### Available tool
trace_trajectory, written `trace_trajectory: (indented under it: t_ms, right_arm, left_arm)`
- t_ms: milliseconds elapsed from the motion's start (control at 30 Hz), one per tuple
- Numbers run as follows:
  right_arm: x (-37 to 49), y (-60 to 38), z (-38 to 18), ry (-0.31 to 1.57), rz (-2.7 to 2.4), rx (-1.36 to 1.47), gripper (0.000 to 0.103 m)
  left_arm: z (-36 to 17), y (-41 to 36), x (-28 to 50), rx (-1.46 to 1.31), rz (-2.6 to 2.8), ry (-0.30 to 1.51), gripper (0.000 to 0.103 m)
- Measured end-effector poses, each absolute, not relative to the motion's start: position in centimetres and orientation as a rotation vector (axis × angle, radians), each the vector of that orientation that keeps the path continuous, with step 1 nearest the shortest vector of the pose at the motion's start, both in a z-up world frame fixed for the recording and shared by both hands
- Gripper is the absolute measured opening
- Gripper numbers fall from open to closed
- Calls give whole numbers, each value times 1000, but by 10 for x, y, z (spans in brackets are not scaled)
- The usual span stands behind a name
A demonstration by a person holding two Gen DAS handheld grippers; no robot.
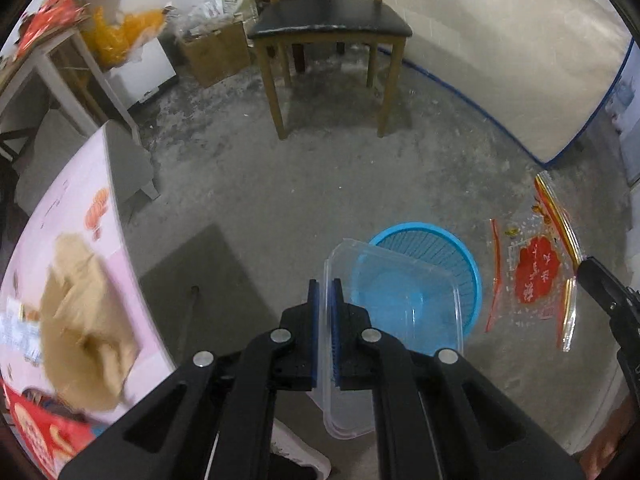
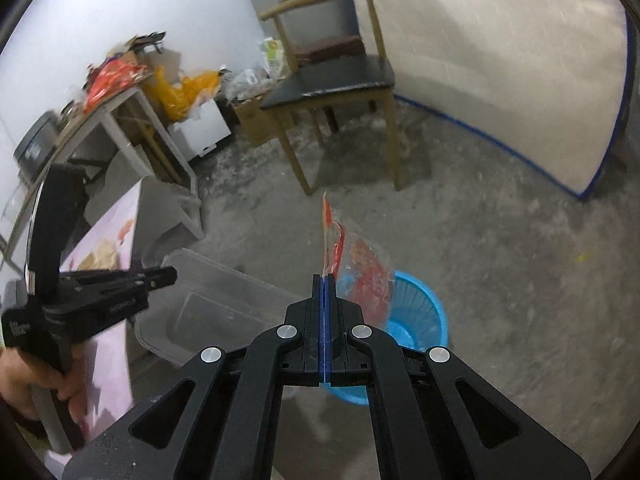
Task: Collect trash
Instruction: 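Carry the container and bag to the blue wastebasket and open both tools, then return to the table and grasp the blue wrapper with the right tool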
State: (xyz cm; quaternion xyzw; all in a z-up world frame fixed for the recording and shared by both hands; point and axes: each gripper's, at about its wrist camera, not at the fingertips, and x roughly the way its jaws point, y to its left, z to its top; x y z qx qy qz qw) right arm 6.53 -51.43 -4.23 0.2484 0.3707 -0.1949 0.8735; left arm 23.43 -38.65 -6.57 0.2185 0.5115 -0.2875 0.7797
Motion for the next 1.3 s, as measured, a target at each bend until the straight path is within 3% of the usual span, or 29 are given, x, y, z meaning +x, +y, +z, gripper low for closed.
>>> trace_trajectory:
  t_ms: [100, 133, 167, 233, 367, 633, 800, 1033, 1300]
  right_arm:
    - [76, -527, -53, 795, -438, 551, 5]
    - [79, -529, -57, 807, -447, 564, 15]
    - [80, -531, -61, 825, -452, 575, 32]
    - [80, -537, -73, 846, -496, 581, 40]
    - [67, -538, -79, 854, -517, 612, 41]
    - [47, -525, -72, 821, -513, 580, 45]
    - [38, -502, -46, 782, -492, 505, 58]
    - [27, -445, 4, 741, -474, 329, 95]
    - [30, -379, 40, 704, -327, 220, 96]
  left_arm:
    - [-74, -414, 240, 437, -640, 1104, 10]
    - [-78, -424, 243, 428, -648, 1106, 23]
    - [-83, -429, 244, 444, -643, 1112, 49]
    - [-86, -437, 241, 471, -632, 1110, 62]
    - [-70, -430, 231, 421, -696, 1083, 70]
    - [-10, -392, 213, 366, -762, 969, 75]
    - [37, -341, 194, 314, -817, 867, 83]
    - [91, -227, 171, 236, -839, 768, 93]
    - [106, -59, 147, 123, -667, 718, 97]
